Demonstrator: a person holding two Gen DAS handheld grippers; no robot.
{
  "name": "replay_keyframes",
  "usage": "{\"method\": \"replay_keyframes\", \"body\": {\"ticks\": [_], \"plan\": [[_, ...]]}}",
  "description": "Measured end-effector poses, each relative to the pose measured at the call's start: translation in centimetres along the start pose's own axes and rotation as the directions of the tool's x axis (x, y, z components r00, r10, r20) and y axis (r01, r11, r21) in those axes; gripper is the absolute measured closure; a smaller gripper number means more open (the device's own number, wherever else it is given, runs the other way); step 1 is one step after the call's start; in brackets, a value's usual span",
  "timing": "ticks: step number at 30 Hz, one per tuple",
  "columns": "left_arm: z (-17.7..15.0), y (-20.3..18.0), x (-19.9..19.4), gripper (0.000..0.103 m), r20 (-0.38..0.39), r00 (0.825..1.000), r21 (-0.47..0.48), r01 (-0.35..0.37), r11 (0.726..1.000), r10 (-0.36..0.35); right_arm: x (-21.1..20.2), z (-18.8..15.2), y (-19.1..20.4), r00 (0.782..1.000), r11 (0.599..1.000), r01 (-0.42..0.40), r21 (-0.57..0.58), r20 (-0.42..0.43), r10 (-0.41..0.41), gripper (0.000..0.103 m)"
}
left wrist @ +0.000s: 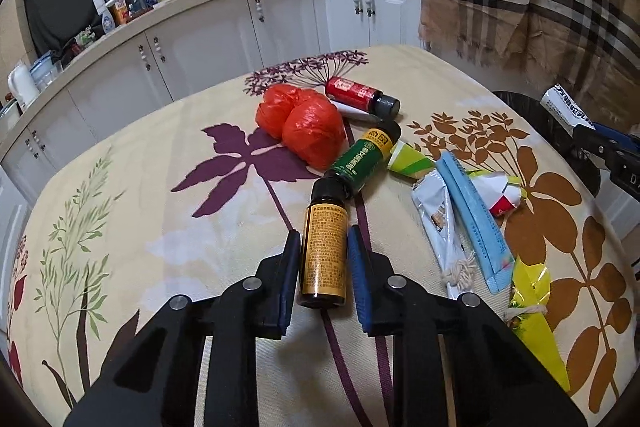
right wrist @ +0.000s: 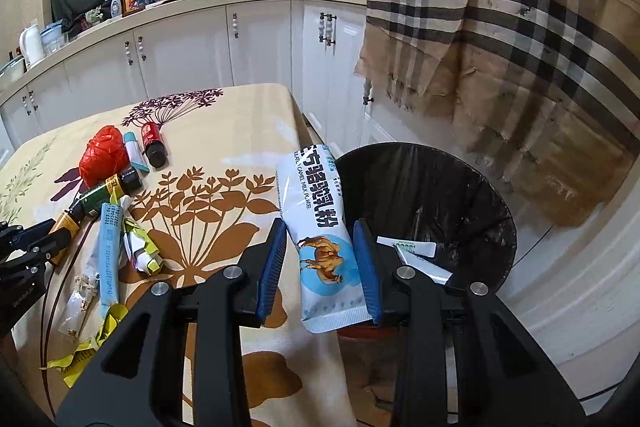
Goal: Collect trash
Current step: 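Grasp the yellow-labelled bottle with the left gripper while the right gripper holds the tube, then carry both items over the bin and open both grippers to drop them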
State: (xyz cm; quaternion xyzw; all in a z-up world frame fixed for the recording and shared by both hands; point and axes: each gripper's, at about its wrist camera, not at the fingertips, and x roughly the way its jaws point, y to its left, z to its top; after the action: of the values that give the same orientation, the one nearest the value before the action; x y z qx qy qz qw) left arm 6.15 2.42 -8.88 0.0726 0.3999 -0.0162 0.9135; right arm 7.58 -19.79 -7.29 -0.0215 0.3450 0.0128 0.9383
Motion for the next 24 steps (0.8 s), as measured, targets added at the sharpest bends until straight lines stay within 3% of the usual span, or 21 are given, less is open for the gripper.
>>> {"method": "replay_keyframes", "body": {"ticks": [6, 9, 12, 16, 24], "plan": [[0.5, -0.4, -2.8, 0.078, 0.101, 0.994, 0.006, -0.038, 0.999, 0.037, -0.6, 0.3, -0.4, 0.999, 1.000, 0.020, 0.013, 0.036, -0.021, 0.069], [1.6, -1.1, -4.4, 0.078, 0.182, 0.983, -0.003, -0.019, 1.000, 0.019, -1.0, 0.7, -1.1, 0.997, 0.999, 0.040, 0.028, 0.062, -0.042, 0.069], [3.2, -2.5, -5.5, 0.078, 0.275, 0.961, 0.020, -0.015, 1.000, 0.009, -1.0, 1.3, -2.0, 0.995, 0.997, 0.060, 0.044, 0.081, -0.064, 0.069], [6.2, -4.9, -5.5, 0.078, 0.344, 0.938, 0.061, 0.027, 0.998, -0.047, -1.0, 2.3, -3.5, 0.988, 0.993, 0.096, 0.069, 0.113, -0.103, 0.069], [10.6, -10.7, -4.2, 0.078, 0.399, 0.905, 0.155, 0.093, 0.983, -0.149, -0.4, 3.9, -6.6, 0.975, 0.982, 0.146, 0.122, 0.151, -0.164, 0.069]]}}
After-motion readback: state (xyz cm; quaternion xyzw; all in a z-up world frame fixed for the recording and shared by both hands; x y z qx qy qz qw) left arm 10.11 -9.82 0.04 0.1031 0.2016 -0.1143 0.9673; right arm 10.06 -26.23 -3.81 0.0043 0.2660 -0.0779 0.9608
